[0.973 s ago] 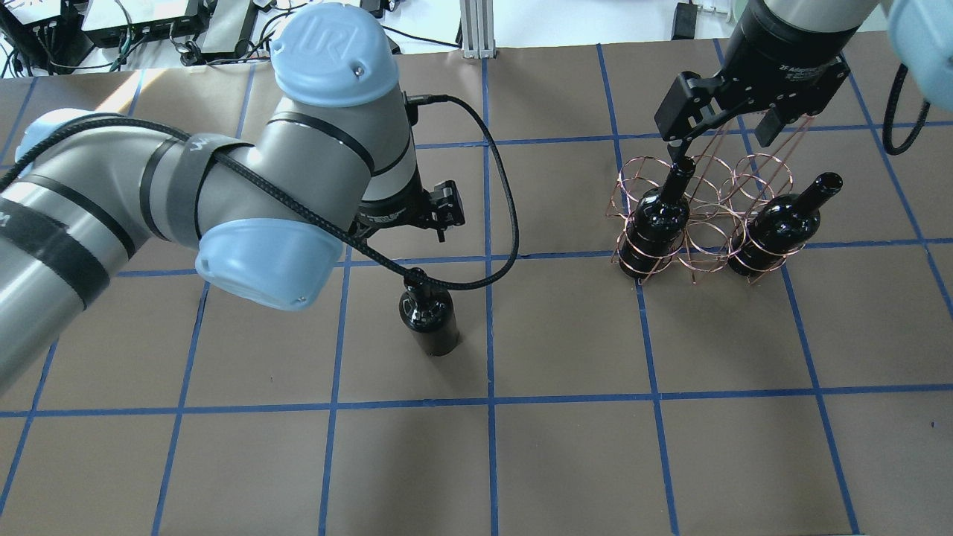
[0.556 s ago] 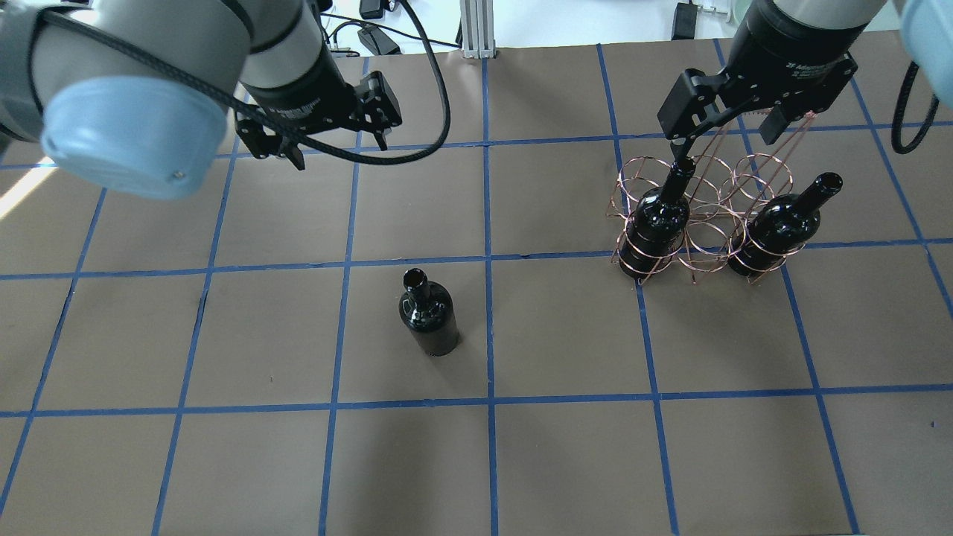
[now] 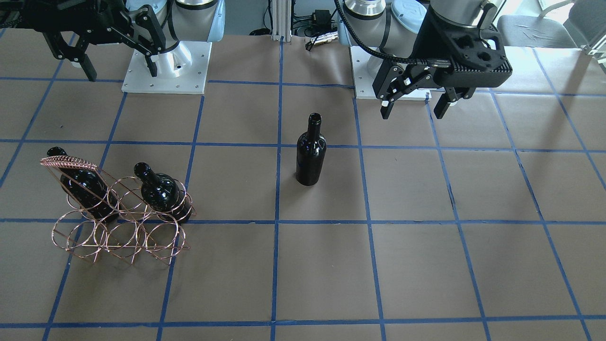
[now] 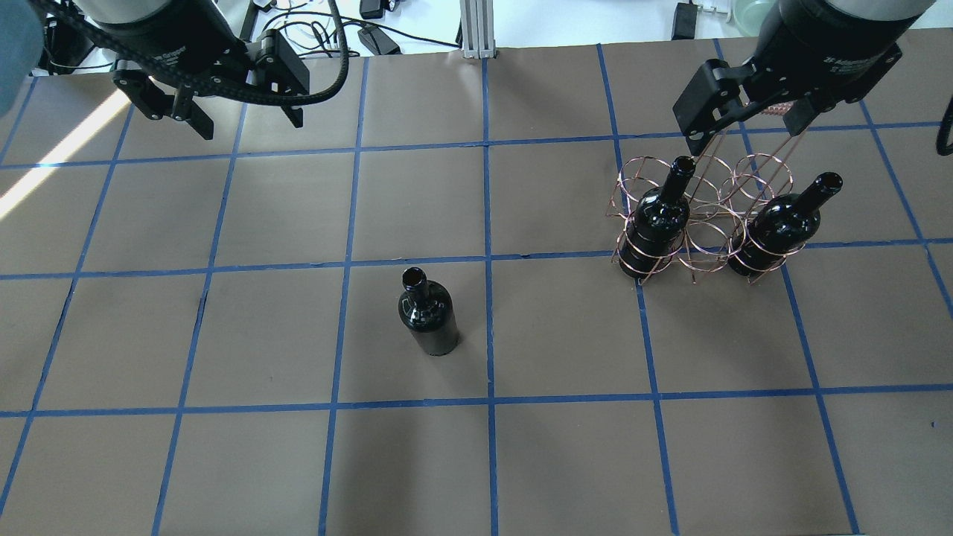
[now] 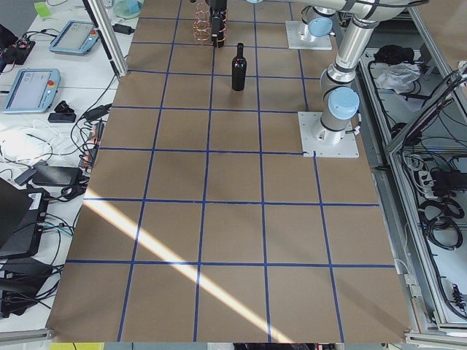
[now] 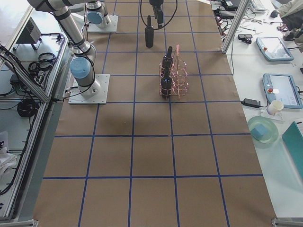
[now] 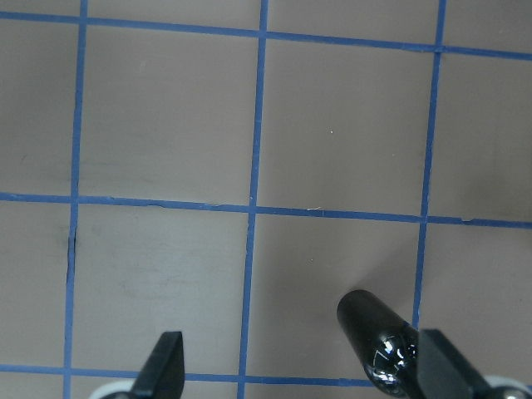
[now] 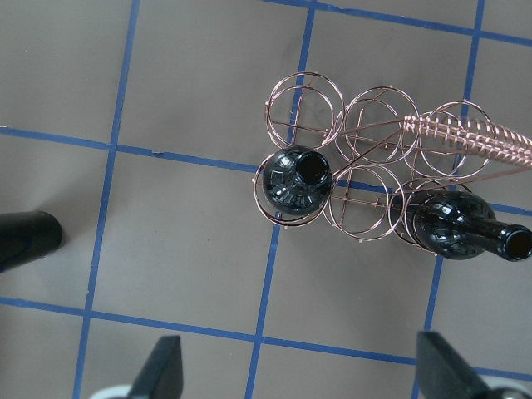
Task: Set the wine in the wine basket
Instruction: 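Move the right gripper from the rack over the standing bottle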
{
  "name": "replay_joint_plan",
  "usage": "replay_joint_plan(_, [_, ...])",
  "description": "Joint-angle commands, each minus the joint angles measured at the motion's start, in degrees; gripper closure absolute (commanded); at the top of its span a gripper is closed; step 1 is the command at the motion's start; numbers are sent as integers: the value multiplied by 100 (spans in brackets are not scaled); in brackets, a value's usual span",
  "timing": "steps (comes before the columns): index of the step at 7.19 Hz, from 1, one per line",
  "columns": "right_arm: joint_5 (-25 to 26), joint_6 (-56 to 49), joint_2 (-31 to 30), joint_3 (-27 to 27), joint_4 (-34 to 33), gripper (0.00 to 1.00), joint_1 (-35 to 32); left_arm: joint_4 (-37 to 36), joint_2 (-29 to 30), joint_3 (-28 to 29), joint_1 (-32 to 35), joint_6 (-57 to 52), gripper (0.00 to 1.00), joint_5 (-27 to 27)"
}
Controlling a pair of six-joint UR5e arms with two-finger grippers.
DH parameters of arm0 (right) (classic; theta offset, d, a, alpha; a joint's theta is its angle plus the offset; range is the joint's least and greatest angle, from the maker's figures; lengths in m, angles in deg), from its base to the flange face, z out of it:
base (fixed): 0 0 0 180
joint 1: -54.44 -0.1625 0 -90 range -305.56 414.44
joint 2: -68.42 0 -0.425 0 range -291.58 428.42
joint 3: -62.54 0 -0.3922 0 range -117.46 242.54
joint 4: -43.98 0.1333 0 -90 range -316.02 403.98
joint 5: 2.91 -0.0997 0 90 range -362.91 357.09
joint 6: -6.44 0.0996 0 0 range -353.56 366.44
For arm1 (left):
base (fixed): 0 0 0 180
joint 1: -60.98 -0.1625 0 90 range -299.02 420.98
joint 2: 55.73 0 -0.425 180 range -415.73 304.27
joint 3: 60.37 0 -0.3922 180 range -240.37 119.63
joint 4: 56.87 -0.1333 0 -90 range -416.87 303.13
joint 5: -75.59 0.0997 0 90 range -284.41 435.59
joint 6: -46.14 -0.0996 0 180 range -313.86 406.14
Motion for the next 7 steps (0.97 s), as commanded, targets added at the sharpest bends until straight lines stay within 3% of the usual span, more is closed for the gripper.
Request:
replay_joint_plan(1, [-207,109,119,44,-12,1,-147,67,-73,-2,-136,-575,0,31])
replay_joint_plan(2, [-505,693,207,79,14,1,-401,67,-134,-2,-145,-576,0,66])
replay_joint_plan(5, [-482,2160,418,115,-161,0,-1489,207,-213,-37,-136,-576,0,67])
replay_joint_plan(7, [-184,2377,602,115,-522,0,-1799,269,-258,-37,-136,-576,0,67])
